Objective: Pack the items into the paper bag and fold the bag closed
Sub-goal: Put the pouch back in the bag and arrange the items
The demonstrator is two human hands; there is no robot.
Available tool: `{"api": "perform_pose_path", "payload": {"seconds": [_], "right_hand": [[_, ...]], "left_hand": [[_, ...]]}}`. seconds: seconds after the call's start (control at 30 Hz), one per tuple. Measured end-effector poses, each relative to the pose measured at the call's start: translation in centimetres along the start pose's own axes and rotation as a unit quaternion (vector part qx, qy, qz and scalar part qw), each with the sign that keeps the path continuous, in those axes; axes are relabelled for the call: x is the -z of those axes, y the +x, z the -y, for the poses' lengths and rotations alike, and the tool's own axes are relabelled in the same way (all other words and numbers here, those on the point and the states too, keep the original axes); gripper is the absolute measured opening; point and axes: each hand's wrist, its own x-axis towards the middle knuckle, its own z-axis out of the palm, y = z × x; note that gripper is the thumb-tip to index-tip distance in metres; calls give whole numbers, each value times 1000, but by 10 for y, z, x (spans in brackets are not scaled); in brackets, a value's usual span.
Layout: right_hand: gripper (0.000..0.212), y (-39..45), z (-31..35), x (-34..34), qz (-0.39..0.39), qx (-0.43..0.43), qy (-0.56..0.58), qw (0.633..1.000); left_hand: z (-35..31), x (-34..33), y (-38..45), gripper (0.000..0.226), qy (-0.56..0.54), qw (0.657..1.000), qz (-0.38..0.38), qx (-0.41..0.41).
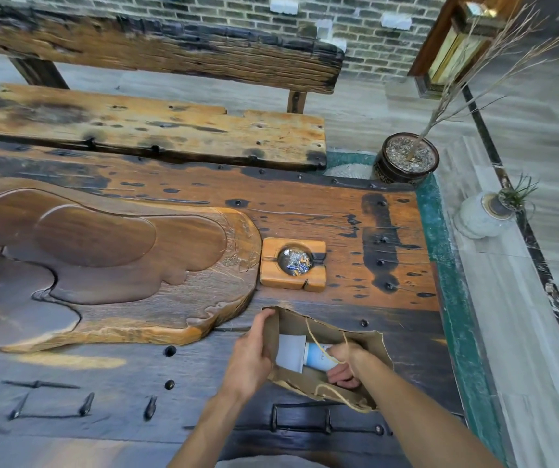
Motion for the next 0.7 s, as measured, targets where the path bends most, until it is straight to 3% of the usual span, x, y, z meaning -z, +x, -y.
{"api": "perform_pose_path", "payload": {"seconds": [0.23,0.7], "right_hand": [[35,5,-2,1,13,-18,41,999],[33,-22,-10,7,-6,104,1,995]], "left_hand": [[-3,-1,3,76,3,1000,-2,9],[-1,-5,3,77,-8,1000,-9,13]]}}
